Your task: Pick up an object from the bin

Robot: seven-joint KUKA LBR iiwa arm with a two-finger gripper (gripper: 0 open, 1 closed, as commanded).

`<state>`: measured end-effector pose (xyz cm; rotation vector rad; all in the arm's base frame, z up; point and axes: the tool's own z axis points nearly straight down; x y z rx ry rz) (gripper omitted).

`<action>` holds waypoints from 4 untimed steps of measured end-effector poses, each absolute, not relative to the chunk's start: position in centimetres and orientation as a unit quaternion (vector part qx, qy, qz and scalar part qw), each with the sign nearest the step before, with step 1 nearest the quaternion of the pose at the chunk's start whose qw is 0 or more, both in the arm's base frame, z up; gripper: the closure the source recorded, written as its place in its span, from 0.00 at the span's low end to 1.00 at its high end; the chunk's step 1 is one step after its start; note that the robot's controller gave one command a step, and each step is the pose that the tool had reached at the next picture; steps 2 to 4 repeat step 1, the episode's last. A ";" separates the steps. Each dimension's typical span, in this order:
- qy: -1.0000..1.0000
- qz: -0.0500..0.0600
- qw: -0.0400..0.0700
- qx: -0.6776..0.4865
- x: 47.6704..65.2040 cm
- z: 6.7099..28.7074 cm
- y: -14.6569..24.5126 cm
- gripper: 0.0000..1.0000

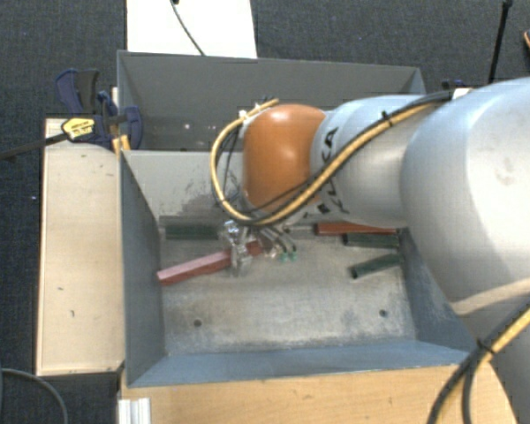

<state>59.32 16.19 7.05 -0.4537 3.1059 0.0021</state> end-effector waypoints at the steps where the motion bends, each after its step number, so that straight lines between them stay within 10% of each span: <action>1: 0.993 0.001 0.006 -0.117 59.1 22.8 16.3 1.00; 4: 0.993 0.001 0.006 -0.117 59.1 22.8 16.3 1.00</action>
Offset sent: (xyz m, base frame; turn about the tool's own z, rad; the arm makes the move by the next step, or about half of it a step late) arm -0.0047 0.0007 0.1511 0.0568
